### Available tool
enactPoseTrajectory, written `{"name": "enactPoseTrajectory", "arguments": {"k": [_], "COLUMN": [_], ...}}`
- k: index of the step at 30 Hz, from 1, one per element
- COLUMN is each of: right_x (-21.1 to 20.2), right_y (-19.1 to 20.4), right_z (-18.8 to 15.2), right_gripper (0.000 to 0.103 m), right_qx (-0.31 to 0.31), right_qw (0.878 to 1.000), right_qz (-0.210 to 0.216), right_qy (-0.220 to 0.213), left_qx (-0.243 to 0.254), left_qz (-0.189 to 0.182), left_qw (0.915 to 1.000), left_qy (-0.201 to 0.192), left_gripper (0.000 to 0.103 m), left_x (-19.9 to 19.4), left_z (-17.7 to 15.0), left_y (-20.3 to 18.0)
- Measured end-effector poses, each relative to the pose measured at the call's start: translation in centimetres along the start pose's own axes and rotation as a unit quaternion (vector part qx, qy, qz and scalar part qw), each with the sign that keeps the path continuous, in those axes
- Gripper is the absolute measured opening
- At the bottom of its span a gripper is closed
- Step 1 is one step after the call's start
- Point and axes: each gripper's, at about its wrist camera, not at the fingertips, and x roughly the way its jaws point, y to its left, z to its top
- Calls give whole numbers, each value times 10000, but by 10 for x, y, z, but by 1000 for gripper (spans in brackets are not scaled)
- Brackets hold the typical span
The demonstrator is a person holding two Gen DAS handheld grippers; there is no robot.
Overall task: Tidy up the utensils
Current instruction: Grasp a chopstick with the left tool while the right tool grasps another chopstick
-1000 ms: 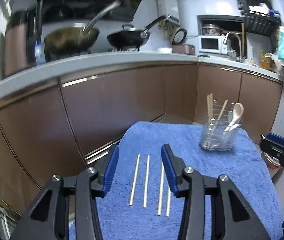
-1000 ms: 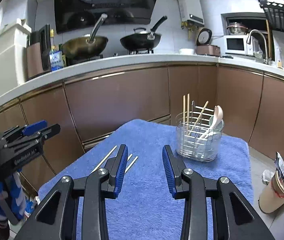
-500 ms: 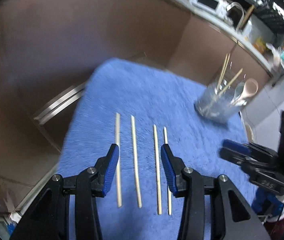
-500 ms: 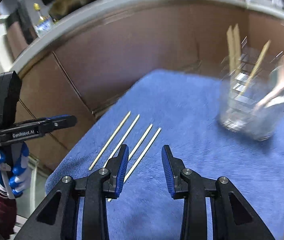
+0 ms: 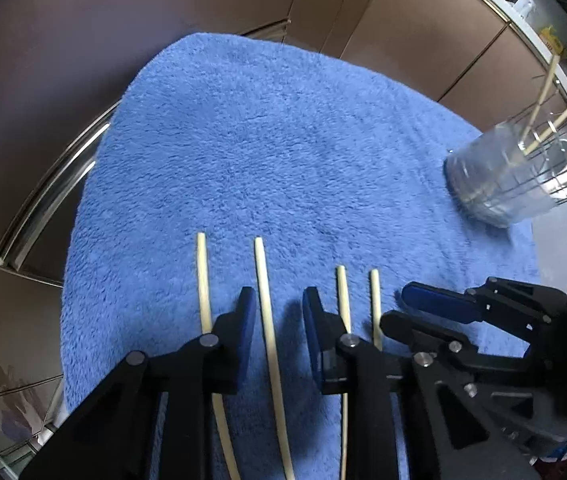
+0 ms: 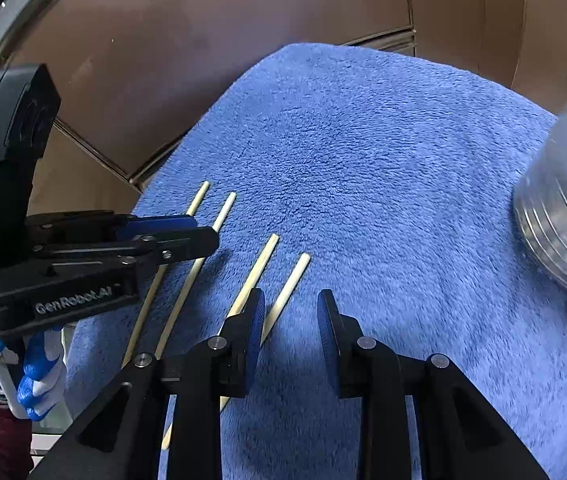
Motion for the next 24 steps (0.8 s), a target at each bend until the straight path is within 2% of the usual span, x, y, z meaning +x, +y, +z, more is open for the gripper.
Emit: {"name": "enactPoseTrajectory", "arguments": {"k": [5,7,11,15,18,21,24], "right_x": [19,25,30,28,20,10,-12], "right_y": [15,28,35,33,25,24,18], "right_z": [6,4,2,-5,-12,-24,-39], "right_gripper": [29,28,17,7,5,5,5], "right_qx": [-235,-490,-754,-775,-697,-638,-695], "right_qw": [9989,9966,9924,9923,9934,9952,9962], "right_qz": [-361,-626,-928,-850,-727,-547,-430], "right_qy": [201,230,295,457,543,506,303], "left_qx": [77,77,94,165,146,170,189], "left_qz": [145,165,265,377,375,359,337], "left_qw": [9998,9998,9995,9990,9991,9992,9982], "left_qy": [118,116,114,147,104,-78,-457], "left_gripper": [14,12,6,5,4,4,4], "left_x": [10,9,11,11,9,0,-25], "left_z": [3,2,2,-1,-5,-13,-22], "left_y": [-1,0,-2,-7,-14,-22,-30]}}
